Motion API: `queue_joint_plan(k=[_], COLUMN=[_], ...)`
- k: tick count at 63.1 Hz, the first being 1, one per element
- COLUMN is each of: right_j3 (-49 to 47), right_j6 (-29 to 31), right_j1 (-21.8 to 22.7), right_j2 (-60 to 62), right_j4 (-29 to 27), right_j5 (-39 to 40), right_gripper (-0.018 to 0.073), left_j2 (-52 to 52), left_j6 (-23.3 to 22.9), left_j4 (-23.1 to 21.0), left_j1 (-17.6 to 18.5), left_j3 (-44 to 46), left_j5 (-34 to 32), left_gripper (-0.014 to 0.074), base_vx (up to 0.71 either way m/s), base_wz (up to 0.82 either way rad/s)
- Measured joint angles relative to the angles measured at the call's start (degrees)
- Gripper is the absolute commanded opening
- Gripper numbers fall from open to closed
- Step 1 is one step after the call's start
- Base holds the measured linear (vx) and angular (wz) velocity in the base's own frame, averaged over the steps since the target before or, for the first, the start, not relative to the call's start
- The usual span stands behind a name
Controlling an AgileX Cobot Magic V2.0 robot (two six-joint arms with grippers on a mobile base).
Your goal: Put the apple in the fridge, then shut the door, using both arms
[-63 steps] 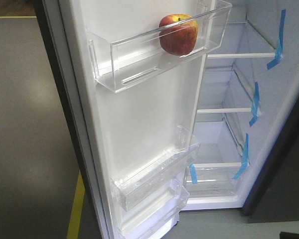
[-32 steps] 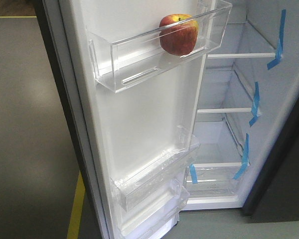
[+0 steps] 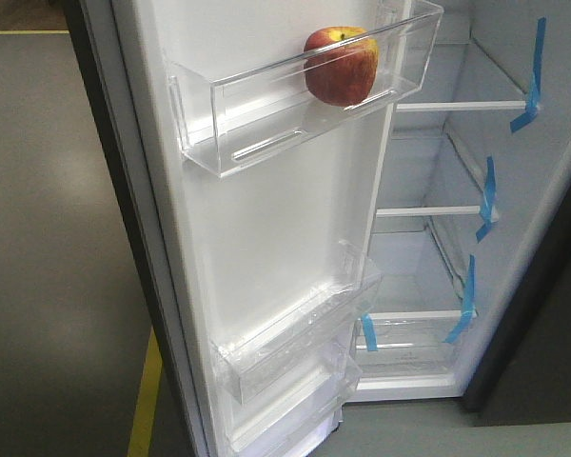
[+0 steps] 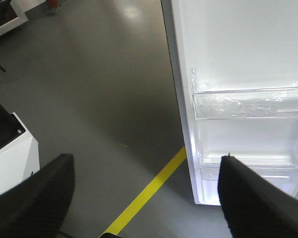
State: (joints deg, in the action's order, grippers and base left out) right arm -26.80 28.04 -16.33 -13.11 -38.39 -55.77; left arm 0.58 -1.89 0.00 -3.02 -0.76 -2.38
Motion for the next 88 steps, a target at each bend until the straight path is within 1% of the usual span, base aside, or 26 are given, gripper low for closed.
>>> queue_joint_plan(k=[7, 12, 23, 35, 47, 62, 70, 76, 80, 88], right_j3=[0.00, 0.00, 0.00, 0.00, 0.00, 0.00, 0.00, 0.00, 0.00, 0.00], right_j6=[0.00, 0.00, 0.00, 0.00, 0.00, 0.00, 0.00, 0.00, 0.00, 0.00], right_j1=[0.00, 0.00, 0.00, 0.00, 0.00, 0.00, 0.00, 0.00, 0.00, 0.00], right_j2=[0.00, 0.00, 0.00, 0.00, 0.00, 0.00, 0.00, 0.00, 0.00, 0.00], right_j4=[0.00, 0.00, 0.00, 0.00, 0.00, 0.00, 0.00, 0.00, 0.00, 0.00], right_j5=[0.00, -0.02, -0.02, -0.02, -0.13, -0.13, -0.13, -0.13, -0.13, -0.13], right_gripper=[0.0576, 0.0576, 0.0576, 0.0576, 0.0576, 0.0576, 0.0576, 0.0576, 0.0576, 0.0576], left_j2=[-0.40, -2.86, -13.77, -26.93, -38.67, -47.75, -53.56, -59.32, -63.04, -70.93], left_j6=[0.39, 0.85, 1.11, 1.11, 1.11, 1.18, 1.46, 1.89, 1.89, 3.83], left_j4=[0.00, 0.00, 0.00, 0.00, 0.00, 0.00, 0.00, 0.00, 0.00, 0.00], left_j1=[0.00, 0.00, 0.00, 0.00, 0.00, 0.00, 0.00, 0.00, 0.00, 0.00], left_j3=[5.11, 10.31, 21.85, 33.18, 41.04, 42.37, 42.37, 43.25, 44.75, 50.24], left_j5=[4.31, 7.22, 16.57, 23.56, 25.21, 18.61, 17.77, 20.26, 23.39, 29.86], left_gripper=[-0.0006, -0.0006, -0.0006, -0.0006, -0.0006, -0.0006, -0.0006, -0.0006, -0.0006, -0.0006], base_vx=[0.00, 0.00, 0.00, 0.00, 0.00, 0.00, 0.00, 0.00, 0.00, 0.00], base_wz=[0.00, 0.00, 0.00, 0.00, 0.00, 0.00, 0.00, 0.00, 0.00, 0.00])
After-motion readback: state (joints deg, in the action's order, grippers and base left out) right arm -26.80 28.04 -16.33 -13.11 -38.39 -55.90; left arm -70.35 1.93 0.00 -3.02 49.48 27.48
